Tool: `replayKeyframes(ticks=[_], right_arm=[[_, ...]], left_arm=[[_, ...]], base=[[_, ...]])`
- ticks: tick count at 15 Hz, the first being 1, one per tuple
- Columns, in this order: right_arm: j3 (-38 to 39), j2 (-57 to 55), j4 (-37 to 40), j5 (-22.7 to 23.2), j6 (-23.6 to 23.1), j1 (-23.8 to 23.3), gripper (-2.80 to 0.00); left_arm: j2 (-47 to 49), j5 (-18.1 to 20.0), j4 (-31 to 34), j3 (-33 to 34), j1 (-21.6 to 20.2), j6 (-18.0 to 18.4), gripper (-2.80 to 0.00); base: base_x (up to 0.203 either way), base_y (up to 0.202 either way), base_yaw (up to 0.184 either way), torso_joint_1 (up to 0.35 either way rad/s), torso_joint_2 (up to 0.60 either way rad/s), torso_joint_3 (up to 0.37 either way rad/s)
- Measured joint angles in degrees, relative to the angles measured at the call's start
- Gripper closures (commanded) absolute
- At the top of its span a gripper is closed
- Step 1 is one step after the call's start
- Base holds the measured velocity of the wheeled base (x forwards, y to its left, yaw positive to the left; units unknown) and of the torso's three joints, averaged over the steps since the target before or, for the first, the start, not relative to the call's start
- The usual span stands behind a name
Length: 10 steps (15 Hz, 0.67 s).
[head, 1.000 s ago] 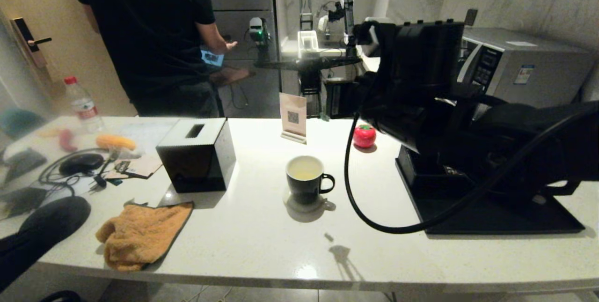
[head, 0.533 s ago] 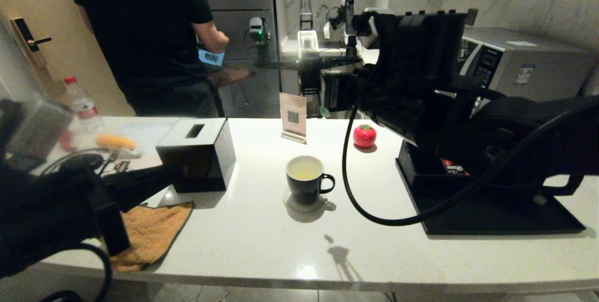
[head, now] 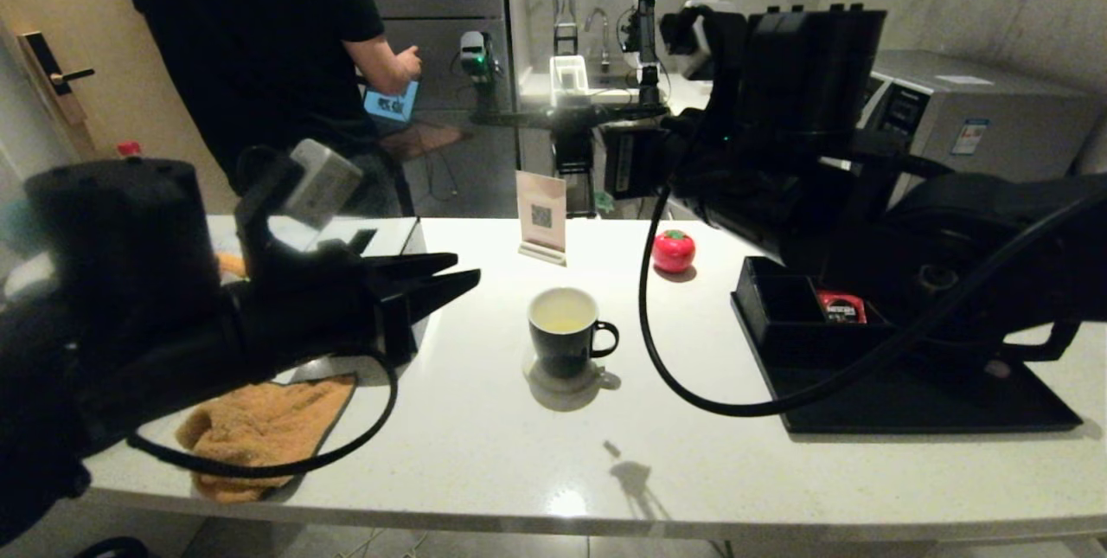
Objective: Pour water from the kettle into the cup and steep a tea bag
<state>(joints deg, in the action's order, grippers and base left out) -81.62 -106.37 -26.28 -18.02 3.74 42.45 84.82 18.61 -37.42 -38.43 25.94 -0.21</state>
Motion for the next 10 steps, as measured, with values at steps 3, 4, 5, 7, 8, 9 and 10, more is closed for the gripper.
replayKeyframes(ticks=[3, 4, 5, 7, 8, 9, 10], right_arm=[[0.3, 0.3, 0.0, 0.0, 0.0, 0.0, 0.0], [0.3, 0.4, 0.0, 0.0, 0.0, 0.0, 0.0], [0.3, 0.5, 0.0, 0.1, 0.0, 0.1, 0.0], [0.3, 0.5, 0.0, 0.1, 0.0, 0.8, 0.0], [0.2, 0.5, 0.0, 0.1, 0.0, 1.4, 0.0], [0.1, 0.5, 0.0, 0.1, 0.0, 2.3, 0.0], [0.1, 0.5, 0.1, 0.1, 0.1, 3.2, 0.0]], left_arm=[[5.2, 0.1, -6.1, -2.6, 1.4, -0.1, -2.8], [6.3, 0.1, -6.3, -3.2, 2.0, -0.1, -2.8], [7.3, 0.1, -6.4, -3.7, 2.5, 0.0, -2.8], [8.9, 0.1, -6.5, -5.4, 3.4, -0.1, -2.8], [9.8, 0.1, -6.6, -6.5, 3.6, -0.3, -2.8], [10.7, 0.1, -6.6, -7.6, 3.6, -0.3, -2.8], [11.6, 0.1, -7.0, -8.7, 3.6, -0.3, -2.8]], base=[[0.0, 0.0, 0.0, 0.0, 0.0, 0.0], [0.0, 0.0, 0.0, 0.0, 0.0, 0.0], [0.0, 0.0, 0.0, 0.0, 0.0, 0.0], [0.0, 0.0, 0.0, 0.0, 0.0, 0.0], [0.0, 0.0, 0.0, 0.0, 0.0, 0.0], [0.0, 0.0, 0.0, 0.0, 0.0, 0.0], [0.0, 0.0, 0.0, 0.0, 0.0, 0.0]])
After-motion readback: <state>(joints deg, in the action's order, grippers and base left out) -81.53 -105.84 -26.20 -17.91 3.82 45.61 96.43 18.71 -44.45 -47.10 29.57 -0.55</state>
